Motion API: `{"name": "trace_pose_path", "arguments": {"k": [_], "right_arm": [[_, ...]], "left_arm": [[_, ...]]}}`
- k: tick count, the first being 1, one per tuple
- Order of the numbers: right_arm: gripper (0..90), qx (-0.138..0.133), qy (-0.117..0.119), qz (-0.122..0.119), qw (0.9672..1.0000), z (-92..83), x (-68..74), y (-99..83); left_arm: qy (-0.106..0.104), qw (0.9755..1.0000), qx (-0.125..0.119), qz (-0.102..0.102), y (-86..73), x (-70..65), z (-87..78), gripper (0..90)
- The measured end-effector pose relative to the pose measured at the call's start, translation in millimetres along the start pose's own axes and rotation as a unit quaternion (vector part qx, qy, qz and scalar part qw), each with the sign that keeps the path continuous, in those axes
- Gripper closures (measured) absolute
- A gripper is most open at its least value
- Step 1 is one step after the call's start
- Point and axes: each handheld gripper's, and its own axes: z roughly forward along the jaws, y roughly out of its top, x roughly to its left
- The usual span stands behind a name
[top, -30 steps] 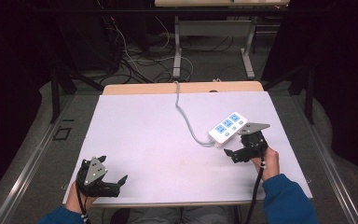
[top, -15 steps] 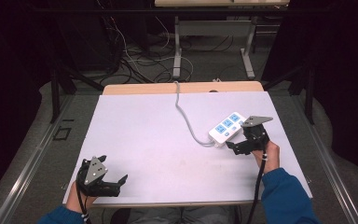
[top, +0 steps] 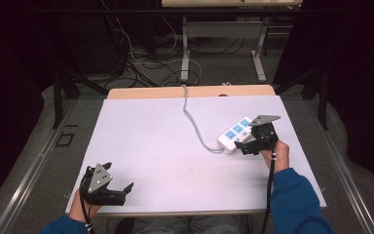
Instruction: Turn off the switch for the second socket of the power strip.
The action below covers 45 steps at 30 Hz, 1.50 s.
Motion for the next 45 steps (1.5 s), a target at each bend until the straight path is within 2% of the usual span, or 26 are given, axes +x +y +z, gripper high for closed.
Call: {"name": "trace_pose_path", "arguments": {"k": [3,4,7,13,15,20,25,27,34,35,36,37,39,40,41,42,43,45], "right_arm": [[1.1,0.002,-0.002,0.004,1.0000,0.8,-0.3,1.0],[1.0,-0.001,-0.004,0.005,1.0000,0.4,-2.5,1.6],[0.7,-0.005,-0.009,0.015,0.9998,0.4,-6.6,1.8],[0.0,-0.002,-0.014,0.025,0.9996,2.7,-15.8,1.1],[0.0,0.001,-0.015,0.032,0.9994,1.8,-17.2,1.0],[0.0,0.007,-0.015,0.039,0.9991,1.8,-21.2,-1.1],[1.5,0.011,-0.026,0.055,0.9981,2.2,-30.8,-2.3],[8.1,0.006,-0.020,0.071,0.9972,3.2,-35.9,-3.7],[18.0,0.015,-0.018,0.081,0.9964,7.4,-40.5,-6.5],[24.5,0.009,-0.023,0.084,0.9962,6.4,-40.9,-6.4],[24.5,0.009,-0.023,0.084,0.9962,6.4,-40.9,-6.4],[32.9,0.007,-0.020,0.088,0.9959,6.6,-42.2,-6.9],[36.1,0.006,-0.021,0.091,0.9957,7.0,-42.3,-6.9],[44.0,0.007,-0.013,0.093,0.9956,9.0,-43.6,-7.1],[49.3,0.009,-0.015,0.095,0.9953,9.9,-43.6,-6.8],[53.3,0.010,-0.015,0.093,0.9955,11.1,-44.1,-7.2],[53.3,0.010,-0.015,0.093,0.9955,11.1,-44.1,-7.2],[62.6,0.015,-0.017,0.098,0.9949,14.1,-44.6,-7.3]], "left_arm": [[0.001,1.0000,-0.001,-0.001,-0.1,-0.2,-1.3,0.4],[0.005,1.0000,-0.002,0.003,0.3,0.1,-1.6,0.4],[0.001,1.0000,0.000,-0.003,0.2,-1.0,-1.0,0.4],[0.004,1.0000,-0.002,0.001,-0.5,0.9,-1.8,0.4],[-0.001,1.0000,-0.002,-0.008,-1.2,0.3,-1.4,0.4],[0.005,1.0000,-0.002,0.004,-0.8,1.0,-2.9,0.4],[0.002,1.0000,0.001,-0.005,-0.7,-0.4,-0.2,0.4],[0.001,1.0000,0.002,-0.004,-0.3,-0.5,0.4,0.4],[0.000,1.0000,-0.003,-0.006,-0.8,0.1,-0.4,0.4],[0.002,1.0000,-0.003,-0.005,-0.6,0.2,-0.4,0.4],[-0.001,1.0000,-0.002,-0.005,-0.6,-0.1,-0.3,0.4],[0.000,1.0000,-0.003,-0.006,-0.9,-0.3,0.0,0.4],[0.000,1.0000,-0.002,-0.007,-0.9,0.0,-0.4,0.4],[0.000,1.0000,-0.002,-0.007,-0.9,0.2,-0.2,0.4],[0.000,1.0000,-0.002,-0.007,-0.7,0.0,-0.1,0.4],[0.001,1.0000,-0.002,-0.006,-0.7,-0.3,-0.1,0.4],[-0.001,1.0000,-0.002,-0.003,-0.6,-0.3,-0.2,0.4],[0.002,1.0000,-0.002,-0.004,-0.6,0.0,-0.6,0.4]]}}
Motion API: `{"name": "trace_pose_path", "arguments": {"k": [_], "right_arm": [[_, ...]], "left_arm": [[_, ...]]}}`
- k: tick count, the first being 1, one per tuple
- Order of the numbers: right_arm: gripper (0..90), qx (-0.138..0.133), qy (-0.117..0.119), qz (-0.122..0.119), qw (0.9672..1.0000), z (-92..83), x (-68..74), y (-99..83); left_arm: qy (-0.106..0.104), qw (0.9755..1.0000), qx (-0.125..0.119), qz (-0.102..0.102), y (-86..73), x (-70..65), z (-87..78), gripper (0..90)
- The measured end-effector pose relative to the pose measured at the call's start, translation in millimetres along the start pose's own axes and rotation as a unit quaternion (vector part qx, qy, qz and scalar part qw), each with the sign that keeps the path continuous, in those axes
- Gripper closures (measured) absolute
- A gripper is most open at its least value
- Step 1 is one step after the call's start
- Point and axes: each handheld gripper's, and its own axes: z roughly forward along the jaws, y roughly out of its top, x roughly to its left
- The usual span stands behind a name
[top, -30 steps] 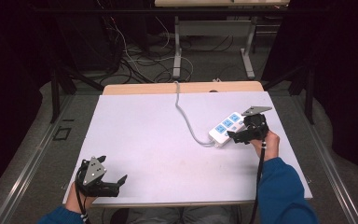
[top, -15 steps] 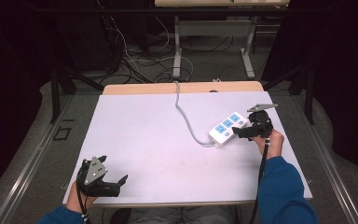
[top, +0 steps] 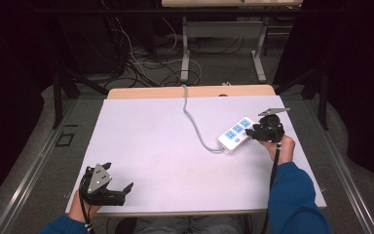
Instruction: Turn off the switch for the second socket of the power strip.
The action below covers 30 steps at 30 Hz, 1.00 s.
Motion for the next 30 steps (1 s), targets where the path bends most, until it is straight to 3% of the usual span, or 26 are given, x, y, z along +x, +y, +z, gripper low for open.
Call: {"name": "trace_pose_path", "arguments": {"k": [1,5,8,9,16,30], "right_arm": [[71.5,0.002,-0.002,0.003,1.0000,0.8,-0.5,0.0],[89.1,-0.004,0.007,0.012,0.9999,0.0,0.1,0.3],[90.0,-0.011,0.007,0.010,0.9999,-0.4,-0.5,0.0],[90.0,-0.009,0.006,0.020,0.9997,0.4,-0.1,-0.5],[90.0,-0.010,0.006,0.030,0.9995,5.0,-1.2,-2.1],[90.0,0.013,-0.006,0.019,0.9997,19.5,2.8,-1.7]], "left_arm": [[0.003,1.0000,-0.001,0.003,0.1,0.7,-0.2,0.4],[0.005,1.0000,-0.002,0.005,0.2,1.0,-0.8,0.4],[0.005,1.0000,-0.002,0.004,0.3,1.1,-0.4,0.4],[0.000,1.0000,-0.001,-0.003,0.1,-0.3,0.3,0.4],[0.003,1.0000,-0.002,0.001,0.0,0.8,-0.2,0.4],[-0.002,1.0000,0.000,-0.004,0.2,-0.2,1.5,0.5]]}}
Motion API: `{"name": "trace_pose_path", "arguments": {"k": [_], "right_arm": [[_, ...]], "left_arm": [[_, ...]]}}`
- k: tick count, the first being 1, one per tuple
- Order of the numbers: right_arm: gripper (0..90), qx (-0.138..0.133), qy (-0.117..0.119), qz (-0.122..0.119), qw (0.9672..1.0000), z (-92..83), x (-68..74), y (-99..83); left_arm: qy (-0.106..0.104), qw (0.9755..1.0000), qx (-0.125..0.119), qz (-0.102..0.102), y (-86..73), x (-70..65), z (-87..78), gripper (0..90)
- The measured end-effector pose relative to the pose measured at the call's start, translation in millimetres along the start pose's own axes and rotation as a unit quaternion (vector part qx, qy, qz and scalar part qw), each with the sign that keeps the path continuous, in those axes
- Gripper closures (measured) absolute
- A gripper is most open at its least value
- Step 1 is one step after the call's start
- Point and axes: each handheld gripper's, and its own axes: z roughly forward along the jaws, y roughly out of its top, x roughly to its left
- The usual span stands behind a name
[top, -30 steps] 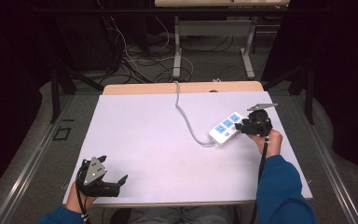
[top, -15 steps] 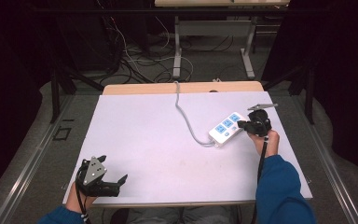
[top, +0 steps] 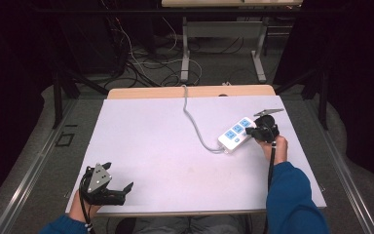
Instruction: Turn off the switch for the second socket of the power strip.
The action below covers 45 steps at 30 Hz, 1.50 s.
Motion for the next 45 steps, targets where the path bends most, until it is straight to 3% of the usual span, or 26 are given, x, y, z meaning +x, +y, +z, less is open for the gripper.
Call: {"name": "trace_pose_path", "arguments": {"k": [7,45], "right_arm": [[90.0,0.011,0.003,-0.014,0.9998,7.6,5.9,2.6],[90.0,0.014,-0.005,-0.013,0.9998,9.4,8.1,0.5]], "left_arm": [[0.000,1.0000,-0.001,0.000,-0.4,0.4,-0.5,0.5],[0.000,1.0000,0.002,0.002,-0.3,-0.3,-0.7,0.6]]}}
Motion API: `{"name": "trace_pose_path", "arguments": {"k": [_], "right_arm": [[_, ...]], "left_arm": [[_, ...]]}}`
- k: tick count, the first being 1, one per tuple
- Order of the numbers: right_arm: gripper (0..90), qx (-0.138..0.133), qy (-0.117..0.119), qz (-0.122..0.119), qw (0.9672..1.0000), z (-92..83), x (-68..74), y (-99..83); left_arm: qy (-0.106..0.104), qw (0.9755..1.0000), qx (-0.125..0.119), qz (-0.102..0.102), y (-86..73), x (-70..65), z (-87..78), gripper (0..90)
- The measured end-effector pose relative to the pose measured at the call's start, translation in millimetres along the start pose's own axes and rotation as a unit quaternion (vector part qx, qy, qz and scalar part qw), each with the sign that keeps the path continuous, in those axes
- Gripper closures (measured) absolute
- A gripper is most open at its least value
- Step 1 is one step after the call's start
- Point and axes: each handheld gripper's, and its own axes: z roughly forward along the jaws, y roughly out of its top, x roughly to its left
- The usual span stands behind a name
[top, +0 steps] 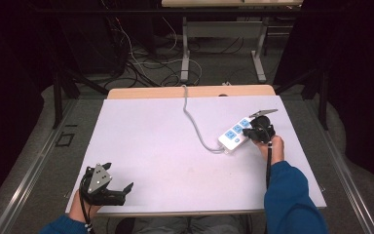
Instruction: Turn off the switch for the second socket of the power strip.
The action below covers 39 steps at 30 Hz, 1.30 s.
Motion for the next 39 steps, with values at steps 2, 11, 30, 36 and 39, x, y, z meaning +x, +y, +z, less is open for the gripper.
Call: {"name": "trace_pose_path", "arguments": {"k": [2,11,30,36,39], "right_arm": [[90.0,0.000,-0.001,-0.001,1.0000,0.0,0.4,0.0],[90.0,0.000,-0.006,-0.010,0.9999,0.1,1.9,0.3],[90.0,-0.006,-0.005,-0.008,0.9999,0.1,0.9,-1.8],[90.0,-0.005,-0.005,-0.002,1.0000,0.9,1.7,-2.7],[90.0,-0.005,-0.004,-0.002,1.0000,0.8,1.4,-2.8]], "left_arm": [[0.000,1.0000,0.000,0.000,-0.1,0.1,-0.1,0.6],[0.001,1.0000,-0.002,-0.001,-0.2,-0.1,0.2,0.5],[0.001,1.0000,-0.002,-0.001,-0.1,-0.1,0.0,0.6],[0.001,1.0000,-0.003,-0.001,-0.2,-0.2,0.1,0.6],[0.001,1.0000,-0.003,-0.001,-0.2,-0.2,-0.1,0.6]]}}
